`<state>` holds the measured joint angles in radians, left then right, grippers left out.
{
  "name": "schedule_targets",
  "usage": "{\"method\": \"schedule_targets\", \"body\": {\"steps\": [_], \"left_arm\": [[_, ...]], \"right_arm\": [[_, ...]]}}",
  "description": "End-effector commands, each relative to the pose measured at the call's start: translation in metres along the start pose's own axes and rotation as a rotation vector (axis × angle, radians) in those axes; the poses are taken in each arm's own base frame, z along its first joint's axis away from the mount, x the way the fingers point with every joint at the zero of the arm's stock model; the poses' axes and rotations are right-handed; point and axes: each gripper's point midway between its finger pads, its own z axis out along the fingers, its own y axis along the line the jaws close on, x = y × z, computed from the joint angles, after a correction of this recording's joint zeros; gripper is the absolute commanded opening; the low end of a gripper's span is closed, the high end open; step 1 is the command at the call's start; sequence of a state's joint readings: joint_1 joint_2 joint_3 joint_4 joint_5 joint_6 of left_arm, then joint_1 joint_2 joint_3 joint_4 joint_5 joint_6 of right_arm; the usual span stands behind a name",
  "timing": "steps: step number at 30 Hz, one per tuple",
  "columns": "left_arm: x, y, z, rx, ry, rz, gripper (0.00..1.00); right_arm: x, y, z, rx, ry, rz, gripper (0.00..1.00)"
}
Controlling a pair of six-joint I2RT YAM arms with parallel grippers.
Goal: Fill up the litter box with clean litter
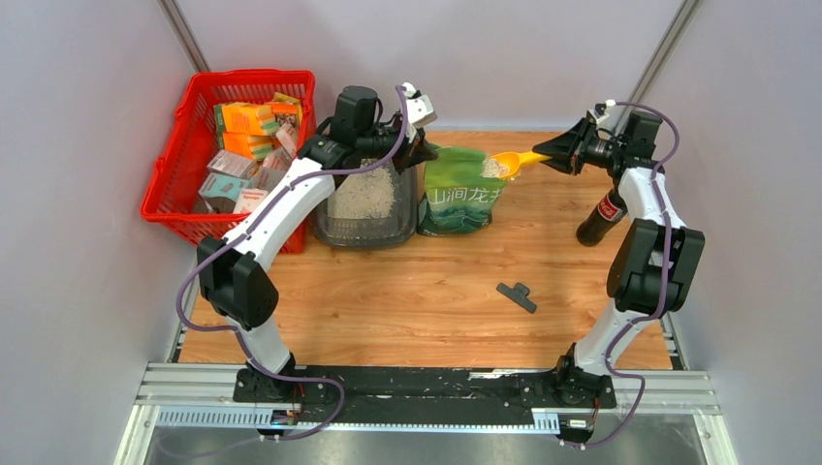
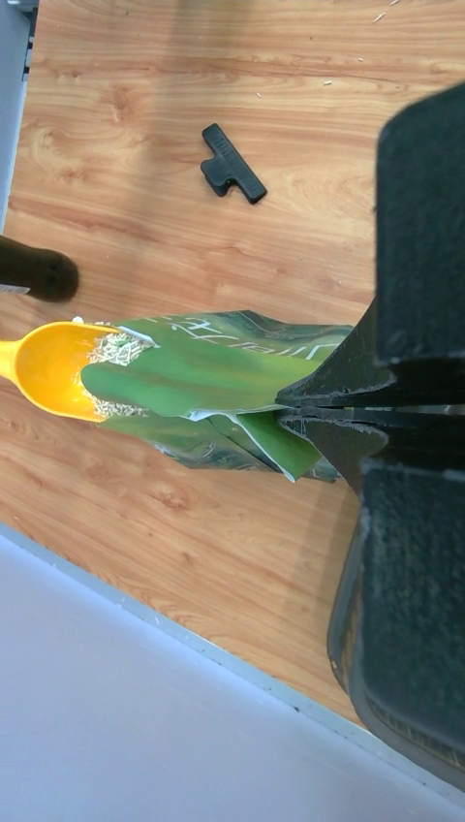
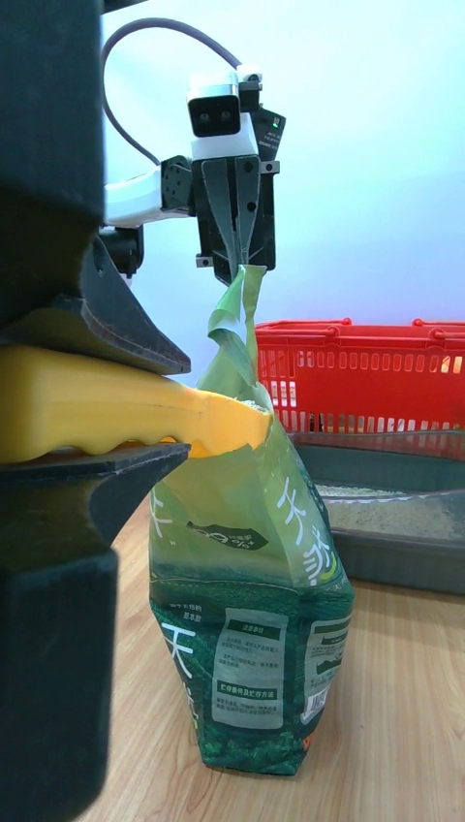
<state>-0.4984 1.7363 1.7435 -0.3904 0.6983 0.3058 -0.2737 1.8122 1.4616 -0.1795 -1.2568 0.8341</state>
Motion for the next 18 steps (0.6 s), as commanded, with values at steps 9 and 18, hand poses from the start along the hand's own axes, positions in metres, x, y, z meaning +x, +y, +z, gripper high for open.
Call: {"method": "schedule_targets", "body": {"steps": [9,18], "left_arm": [[-0.034,0.021,-0.012,-0.052,-0.080,0.087,0.00],[-0.035,0.021,-0.010,-0.049,-0.092,0.076,0.00]], "right_arm": [[-0.015,0.057,-0.018,0.043,-0.098,-0.149,0.00],[0.006,0.046,-0.009,0.158,-0.069,-0.216,0.00]]}}
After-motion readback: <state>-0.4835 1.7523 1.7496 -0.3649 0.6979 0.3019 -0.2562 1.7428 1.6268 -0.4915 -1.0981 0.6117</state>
